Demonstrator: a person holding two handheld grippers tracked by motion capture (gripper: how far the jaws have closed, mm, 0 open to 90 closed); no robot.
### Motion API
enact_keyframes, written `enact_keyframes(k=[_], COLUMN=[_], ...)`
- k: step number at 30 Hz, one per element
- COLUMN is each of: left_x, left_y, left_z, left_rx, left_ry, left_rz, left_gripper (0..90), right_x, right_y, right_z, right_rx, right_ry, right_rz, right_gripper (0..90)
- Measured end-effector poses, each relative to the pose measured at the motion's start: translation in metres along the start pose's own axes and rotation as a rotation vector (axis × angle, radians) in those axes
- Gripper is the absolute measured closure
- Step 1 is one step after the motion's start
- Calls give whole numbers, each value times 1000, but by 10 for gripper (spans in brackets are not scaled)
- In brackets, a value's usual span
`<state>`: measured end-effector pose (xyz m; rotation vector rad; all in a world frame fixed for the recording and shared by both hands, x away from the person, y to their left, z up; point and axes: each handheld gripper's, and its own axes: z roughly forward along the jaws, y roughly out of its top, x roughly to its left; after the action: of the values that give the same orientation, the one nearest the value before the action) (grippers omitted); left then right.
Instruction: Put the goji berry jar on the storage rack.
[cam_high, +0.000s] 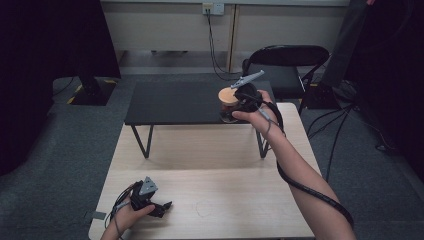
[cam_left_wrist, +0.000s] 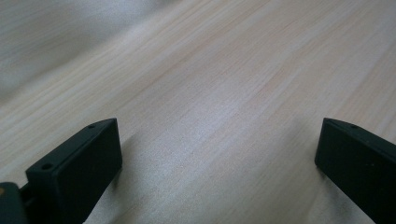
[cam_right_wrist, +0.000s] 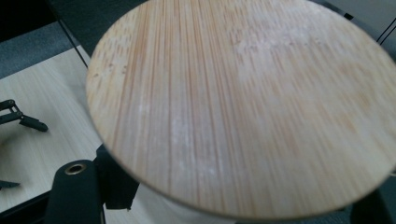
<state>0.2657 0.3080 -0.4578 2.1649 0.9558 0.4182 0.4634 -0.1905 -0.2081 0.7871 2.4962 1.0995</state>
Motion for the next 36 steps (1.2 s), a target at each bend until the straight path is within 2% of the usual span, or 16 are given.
enact_keyframes(k=[4, 6, 11, 22, 36], left_x=[0, 0, 0, 0, 0], left_y=[0, -1, -1, -1, -1], left_z=[0, 0, 0, 0, 0], left_rx=[-1, -4, -4, -4, -4], left_ry=[1, 1, 1, 0, 0], left_rz=[0, -3, -4, -3, -3], left_gripper=[0, 0, 0, 0, 0], right_x=[-6, -11, -12, -5, -5], right_y=[0, -2, 0, 5, 8], right_z=[7, 12, 18, 33, 36], right_rx=[5, -11, -17, -41, -41], right_ry=[0, 10, 13, 12, 17], right_rz=[9, 26, 30, 27, 24], right_gripper=[258, 258, 258, 257, 256])
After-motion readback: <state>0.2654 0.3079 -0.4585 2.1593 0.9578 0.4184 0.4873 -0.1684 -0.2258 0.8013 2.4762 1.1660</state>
